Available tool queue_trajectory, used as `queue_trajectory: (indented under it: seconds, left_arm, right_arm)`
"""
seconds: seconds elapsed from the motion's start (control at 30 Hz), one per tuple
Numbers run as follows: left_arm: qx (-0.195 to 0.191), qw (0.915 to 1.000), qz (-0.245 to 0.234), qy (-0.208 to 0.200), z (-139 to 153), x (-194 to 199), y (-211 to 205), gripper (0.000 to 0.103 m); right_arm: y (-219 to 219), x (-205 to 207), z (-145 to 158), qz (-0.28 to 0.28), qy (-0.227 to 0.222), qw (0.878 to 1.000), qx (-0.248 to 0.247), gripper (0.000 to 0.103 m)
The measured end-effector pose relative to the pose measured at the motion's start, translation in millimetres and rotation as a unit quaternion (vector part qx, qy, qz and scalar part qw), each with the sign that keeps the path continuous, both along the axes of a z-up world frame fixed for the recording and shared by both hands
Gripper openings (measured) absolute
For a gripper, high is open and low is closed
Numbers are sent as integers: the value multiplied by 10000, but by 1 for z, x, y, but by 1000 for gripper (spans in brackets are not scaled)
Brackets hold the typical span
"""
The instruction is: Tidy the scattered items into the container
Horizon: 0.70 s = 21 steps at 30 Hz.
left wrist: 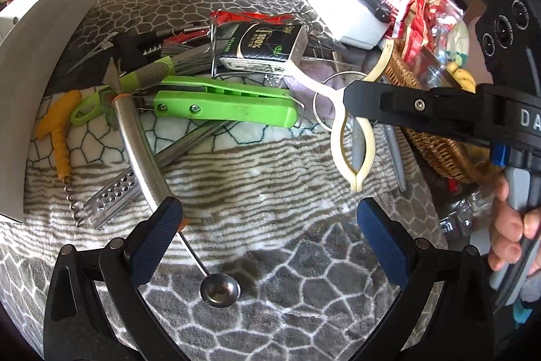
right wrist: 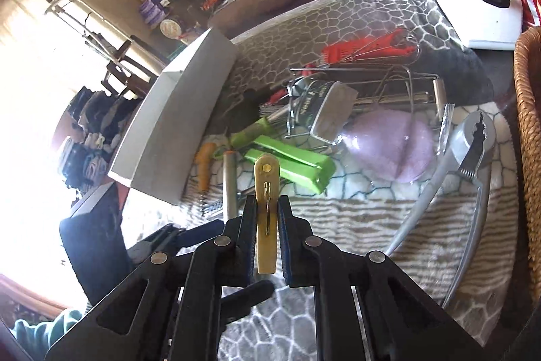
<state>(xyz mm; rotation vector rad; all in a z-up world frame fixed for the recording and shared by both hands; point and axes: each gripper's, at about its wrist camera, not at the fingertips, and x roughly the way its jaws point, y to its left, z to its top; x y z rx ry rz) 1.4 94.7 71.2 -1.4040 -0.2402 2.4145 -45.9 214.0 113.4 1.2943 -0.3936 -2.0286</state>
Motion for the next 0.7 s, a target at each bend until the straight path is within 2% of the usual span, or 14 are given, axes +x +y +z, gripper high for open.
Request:
queue_trajectory:
  seconds: [0.1, 0.2, 0.27, 0.33, 0.37, 0.5, 0.6, 0.7]
  left_arm:
    - [201, 9995, -55, 245, 12, 5, 5, 103]
    - [312, 9991, -98, 262, 19, 6, 3, 99]
    - [278, 9993, -25, 255, 23, 6, -2, 87]
    - [399, 9989, -3, 244, 27, 5, -9, 67]
    - [486, 9986, -24, 204, 27, 5, -12, 64]
    - [657, 9977, -121, 84, 31, 8, -20, 23]
    - [850, 9962, -142, 138, 37, 14, -31, 22]
    - [870, 9960, -65, 190, 44, 18, -43, 22]
  right_arm:
    - [-7, 8, 8, 98, -20, 9999, -27, 11]
    - [-13, 15, 15, 166, -14, 9998, -80, 11]
    - [-17, 19, 18, 230, -11, 9997, -110, 11]
    - [-22, 23, 20, 275, 1, 9995, -125, 11]
    - [-24, 24, 21, 284, 11, 9995, -134, 11]
    - [-37, 26, 25, 323, 59, 9993, -176, 11]
    - [-48, 29, 31, 363, 118, 9991, -168, 11]
    - [-58, 32, 37, 431, 176, 9989, -97, 15]
